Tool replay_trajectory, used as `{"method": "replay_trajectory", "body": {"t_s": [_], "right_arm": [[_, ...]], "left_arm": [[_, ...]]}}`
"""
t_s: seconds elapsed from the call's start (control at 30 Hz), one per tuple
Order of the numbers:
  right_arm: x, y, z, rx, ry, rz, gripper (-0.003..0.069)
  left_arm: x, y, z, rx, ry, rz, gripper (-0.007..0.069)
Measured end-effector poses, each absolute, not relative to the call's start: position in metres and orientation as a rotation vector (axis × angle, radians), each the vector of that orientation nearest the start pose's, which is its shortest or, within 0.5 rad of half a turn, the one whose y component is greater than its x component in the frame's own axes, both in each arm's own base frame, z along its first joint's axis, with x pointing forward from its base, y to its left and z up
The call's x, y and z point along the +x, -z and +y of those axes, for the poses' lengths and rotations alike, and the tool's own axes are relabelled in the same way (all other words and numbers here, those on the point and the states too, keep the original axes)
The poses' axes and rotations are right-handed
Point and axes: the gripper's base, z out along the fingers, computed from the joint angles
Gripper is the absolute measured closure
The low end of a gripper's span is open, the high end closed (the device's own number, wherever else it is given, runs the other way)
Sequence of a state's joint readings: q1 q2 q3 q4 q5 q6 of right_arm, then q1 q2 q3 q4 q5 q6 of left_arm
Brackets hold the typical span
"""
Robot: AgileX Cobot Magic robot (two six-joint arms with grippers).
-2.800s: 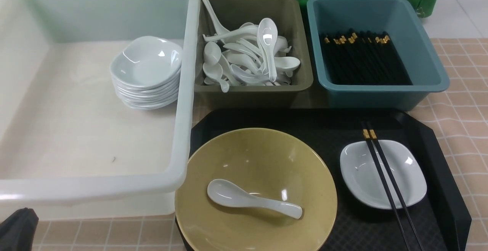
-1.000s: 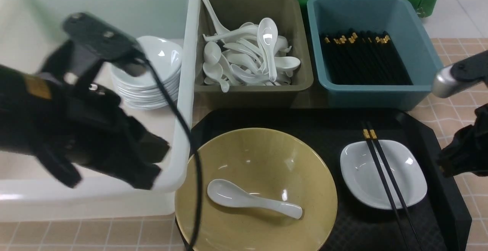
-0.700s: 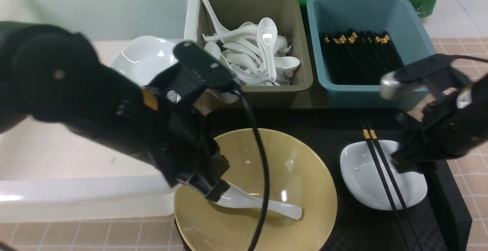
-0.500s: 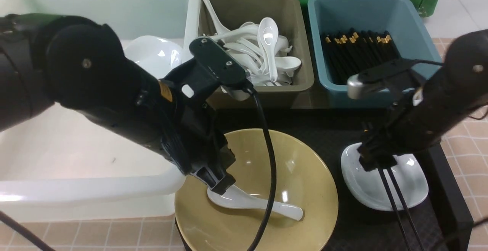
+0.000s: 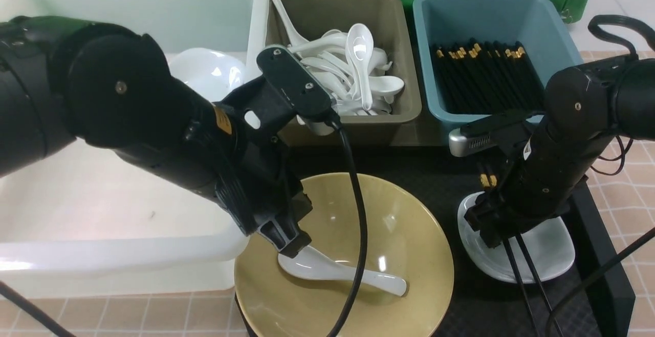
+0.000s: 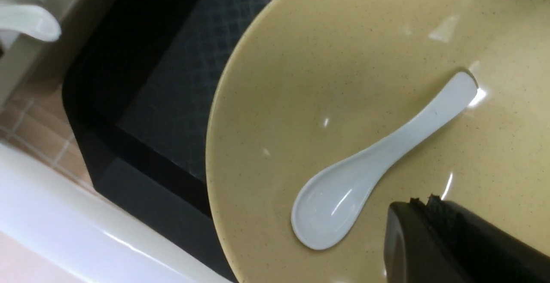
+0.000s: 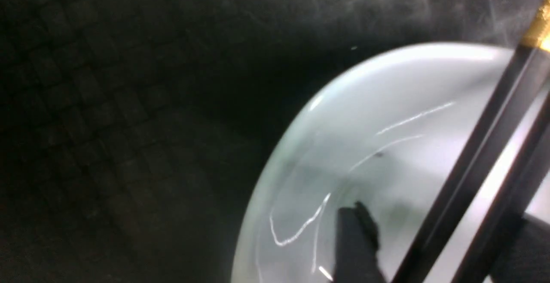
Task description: On brown table put chopsticks spoon bowls plates into blue grey white boxes.
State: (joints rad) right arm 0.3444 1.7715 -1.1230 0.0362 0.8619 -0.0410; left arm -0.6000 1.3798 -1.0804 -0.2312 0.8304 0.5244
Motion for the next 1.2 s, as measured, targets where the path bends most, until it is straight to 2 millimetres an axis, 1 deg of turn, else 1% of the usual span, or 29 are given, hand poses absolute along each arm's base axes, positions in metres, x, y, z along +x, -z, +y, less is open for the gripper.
{"method": "replay_trajectory", "body": {"t_s": [0.03, 0.07, 0.1, 0.17, 0.2, 0.27, 0.37, 0.4, 0.47, 0.5, 0.53, 0.6, 0.63, 0.67, 0.7, 0.73, 0.77, 0.8, 0.83, 0.87, 0.9, 0.93, 0.97, 1.0, 1.03, 1.07, 1.1, 1.2], "right_arm": [[0.311, -0.187, 0.114, -0.553, -0.075, 2.952, 0.0303], [0.311, -0.187, 0.114, -0.553, -0.075, 2.953, 0.0312], [0.310, -0.187, 0.114, -0.568, -0.073, 2.958, 0.0380], [0.309, -0.187, 0.114, -0.580, -0.071, 2.965, 0.0483], [0.308, -0.189, 0.113, -0.590, -0.070, 2.963, 0.0504], [0.307, -0.192, 0.113, -0.611, -0.069, 2.960, 0.0501], [0.300, -0.216, 0.110, -0.673, -0.070, 2.916, 0.0500], [0.300, -0.220, 0.110, -0.675, -0.071, 2.906, 0.0500], [0.300, -0.250, 0.110, -0.700, -0.070, 2.802, 0.0500], [0.302, -0.262, 0.110, -0.702, -0.064, 2.754, 0.0500], [0.304, -0.269, 0.110, -0.703, -0.058, 2.721, 0.0500], [0.317, -0.298, 0.112, -0.684, -0.034, 2.582, 0.0500], [0.318, -0.298, 0.112, -0.685, -0.035, 2.576, 0.0500], [0.329, -0.316, 0.113, -0.661, -0.029, 2.487, 0.0500], [0.336, -0.323, 0.114, -0.641, -0.030, 2.440, 0.0500], [0.348, -0.333, 0.113, -0.605, -0.030, 2.377, 0.0500], [0.357, -0.341, 0.112, -0.575, -0.033, 2.332, 0.0500], [0.367, -0.347, 0.111, -0.538, -0.035, 2.286, 0.0500], [0.371, -0.347, 0.111, -0.526, -0.037, 2.277, 0.0500], [0.381, -0.350, 0.107, -0.485, -0.038, 2.247, 0.0500], [0.403, -0.353, 0.102, -0.408, -0.045, 2.177, 0.0500], [0.415, -0.353, 0.098, -0.358, -0.052, 2.145, 0.0500], [0.418, -0.352, 0.096, -0.341, -0.054, 2.140, 0.0500], [0.439, -0.347, 0.091, -0.270, -0.068, 2.091, 0.0500], [0.446, -0.346, 0.087, -0.241, -0.071, 2.074, 0.0500], [0.455, -0.340, 0.085, -0.216, -0.078, 2.066, 0.0500], [0.468, -0.333, 0.079, -0.179, -0.080, 2.049, 0.0500], [0.490, -0.307, 0.070, -0.159, -0.060, 2.077, 0.0500]], "left_arm": [[0.223, -0.300, -0.171, 1.264, 0.304, 2.276, 0.0623], [0.223, -0.300, -0.171, 1.262, 0.304, 2.275, 0.0623], [0.223, -0.300, -0.171, 1.259, 0.304, 2.270, 0.0623], [0.224, -0.300, -0.171, 1.258, 0.303, 2.268, 0.0623], [0.224, -0.300, -0.171, 1.256, 0.304, 2.269, 0.0623], [0.224, -0.300, -0.171, 1.241, 0.309, 2.279, 0.0623], [0.226, -0.301, -0.172, 1.176, 0.323, 2.287, 0.0623], [0.226, -0.301, -0.172, 1.171, 0.324, 2.286, 0.0623], [0.232, -0.303, -0.176, 1.080, 0.337, 2.257, 0.0623], [0.236, -0.303, -0.177, 1.049, 0.341, 2.246, 0.0623], [0.240, -0.303, -0.179, 1.026, 0.343, 2.231, 0.0623], [0.255, -0.303, -0.188, 0.975, 0.345, 2.197, 0.0623], [0.257, -0.303, -0.188, 0.972, 0.344, 2.196, 0.0623], [0.271, -0.305, -0.194, 0.943, 0.344, 2.184, 0.0623], [0.278, -0.306, -0.196, 0.931, 0.344, 2.182, 0.0623], [0.294, -0.311, -0.198, 0.900, 0.342, 2.173, 0.0623], [0.304, -0.315, -0.199, 0.876, 0.343, 2.164, 0.0623], [0.316, -0.322, -0.199, 0.846, 0.346, 2.148, 0.0623], [0.318, -0.323, -0.199, 0.840, 0.347, 2.144, 0.0623], [0.329, -0.331, -0.199, 0.807, 0.349, 2.121, 0.0623], [0.345, -0.344, -0.198, 0.755, 0.355, 2.077, 0.0623], [0.353, -0.353, -0.197, 0.722, 0.358, 2.043, 0.0623], [0.355, -0.355, -0.197, 0.716, 0.357, 2.034, 0.0623], [0.361, -0.366, -0.195, 0.687, 0.354, 1.987, 0.0623], [0.363, -0.370, -0.195, 0.675, 0.353, 1.968, 0.0623], [0.364, -0.374, -0.195, 0.667, 0.352, 1.952, 0.0623], [0.365, -0.377, -0.195, 0.664, 0.351, 1.937, 0.0623], [0.363, -0.375, -0.195, 0.703, 0.336, 1.955, 0.0623]]}}
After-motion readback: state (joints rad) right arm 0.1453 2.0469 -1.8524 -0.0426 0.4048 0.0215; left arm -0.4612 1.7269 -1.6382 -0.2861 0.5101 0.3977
